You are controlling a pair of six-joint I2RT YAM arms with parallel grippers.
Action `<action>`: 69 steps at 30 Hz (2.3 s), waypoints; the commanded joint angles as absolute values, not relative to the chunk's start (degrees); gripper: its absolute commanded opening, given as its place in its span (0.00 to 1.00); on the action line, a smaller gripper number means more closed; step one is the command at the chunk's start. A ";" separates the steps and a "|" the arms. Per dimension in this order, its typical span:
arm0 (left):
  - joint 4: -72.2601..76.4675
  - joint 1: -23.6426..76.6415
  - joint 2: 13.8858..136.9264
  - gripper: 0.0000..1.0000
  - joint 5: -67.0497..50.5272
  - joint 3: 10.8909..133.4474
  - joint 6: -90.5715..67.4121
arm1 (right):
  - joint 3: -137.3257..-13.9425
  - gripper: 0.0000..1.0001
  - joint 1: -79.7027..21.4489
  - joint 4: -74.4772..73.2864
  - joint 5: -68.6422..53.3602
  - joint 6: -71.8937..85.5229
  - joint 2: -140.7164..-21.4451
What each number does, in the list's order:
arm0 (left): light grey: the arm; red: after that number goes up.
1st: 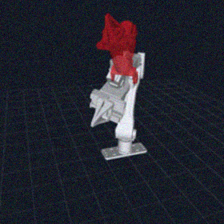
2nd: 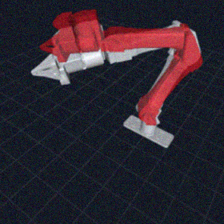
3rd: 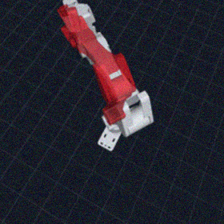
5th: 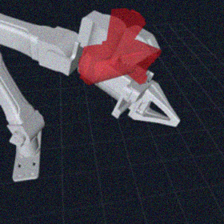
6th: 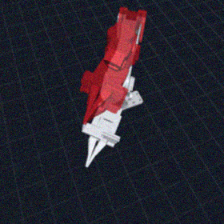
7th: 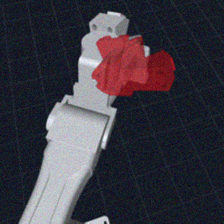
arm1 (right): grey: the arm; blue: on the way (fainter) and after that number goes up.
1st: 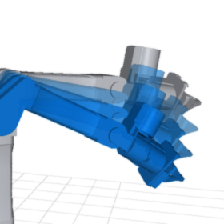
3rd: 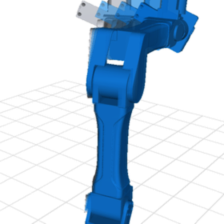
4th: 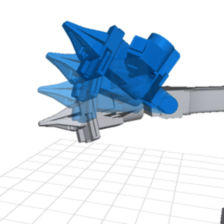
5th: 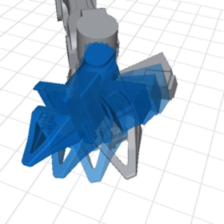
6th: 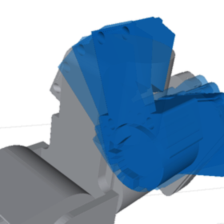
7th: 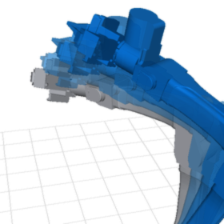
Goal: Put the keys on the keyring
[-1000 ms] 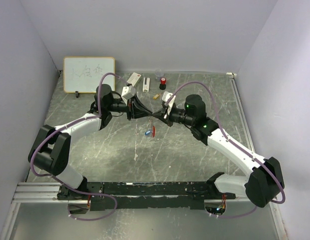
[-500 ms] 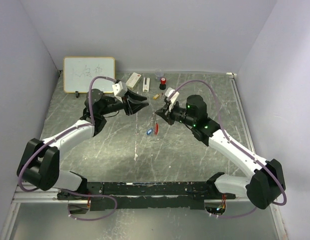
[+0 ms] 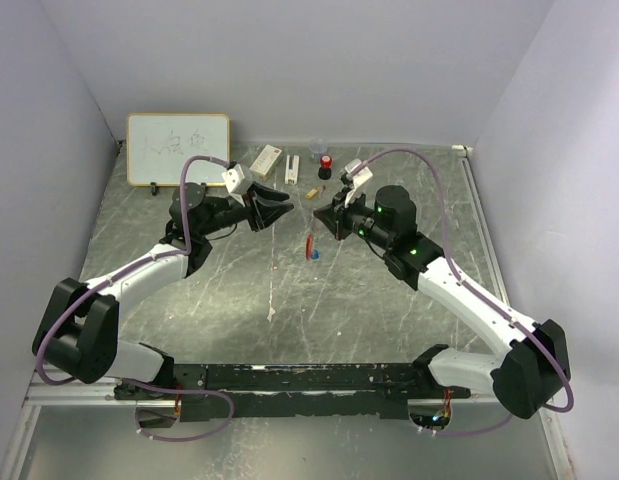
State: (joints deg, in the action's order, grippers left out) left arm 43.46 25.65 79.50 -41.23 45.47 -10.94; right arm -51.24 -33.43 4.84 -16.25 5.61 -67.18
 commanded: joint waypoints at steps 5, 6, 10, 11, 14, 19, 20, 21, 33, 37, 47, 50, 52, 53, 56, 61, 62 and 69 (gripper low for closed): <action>45.11 25.31 80.06 0.41 -40.36 45.21 -11.19 | -55.01 0.00 -33.48 3.54 -6.78 12.19 -68.25; 45.23 25.31 80.27 0.41 -40.34 45.25 -11.35 | -55.39 0.00 -33.49 2.99 -5.93 12.49 -68.55; 45.70 25.29 80.84 0.41 -40.69 45.37 -11.68 | -56.23 0.00 -33.49 1.45 -3.68 13.72 -69.29; 45.71 25.33 80.98 0.41 -40.77 45.35 -11.69 | -56.38 0.00 -33.49 1.31 -3.03 13.98 -69.40; 45.84 25.37 81.25 0.41 -40.85 45.36 -11.82 | -56.92 0.00 -33.62 0.23 -1.19 14.80 -69.64; 46.33 25.40 81.79 0.41 -41.29 45.44 -12.12 | -57.79 0.00 -34.01 -1.14 2.45 15.78 -70.26; 46.32 25.38 81.94 0.41 -41.35 45.52 -12.20 | -58.58 0.00 -34.02 -1.34 2.96 15.96 -70.37; 46.43 25.40 82.10 0.41 -41.43 45.64 -12.34 | -58.81 0.00 -34.10 -1.51 3.50 16.04 -70.52; 46.87 25.69 82.79 0.41 -41.92 46.01 -12.49 | -60.16 0.00 -34.67 -3.59 7.65 16.43 -71.06; 46.80 25.75 82.79 0.41 -41.92 46.13 -12.39 | -60.38 0.00 -34.66 -3.94 7.74 16.41 -71.27; 46.78 25.83 82.63 0.44 -39.15 45.82 -12.79 | -60.53 0.00 -34.65 -4.26 8.29 16.35 -71.36; 45.62 25.82 83.53 0.55 -34.79 46.55 -13.23 | -60.60 0.00 -34.64 -4.54 9.14 16.26 -71.47; 43.80 25.84 84.90 0.65 -30.43 47.35 -13.57 | -60.59 0.00 -34.63 -5.01 10.51 16.19 -71.55; 43.36 25.84 85.64 0.79 -27.30 47.68 -14.15 | -60.56 0.00 -34.71 -5.33 11.21 16.11 -71.41; 42.48 25.82 88.48 0.94 -20.00 49.11 -15.44 | -59.86 0.00 -34.55 -6.23 14.20 15.64 -70.14; 38.58 26.20 95.17 0.98 -17.32 55.18 -13.77 | -56.43 0.00 -34.33 -6.39 21.33 14.55 -65.37; 38.12 26.34 96.36 0.98 -17.38 56.25 -13.13 | -55.26 0.00 -34.35 -6.07 22.17 14.06 -64.10; 33.89 28.36 106.69 0.86 -15.05 66.37 -7.40 | -51.83 0.00 -33.76 -5.24 26.76 12.47 -57.14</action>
State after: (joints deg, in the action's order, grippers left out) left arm 37.45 26.85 102.15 -18.61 59.86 -11.40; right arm -52.40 -34.06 -7.20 22.11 13.85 -59.92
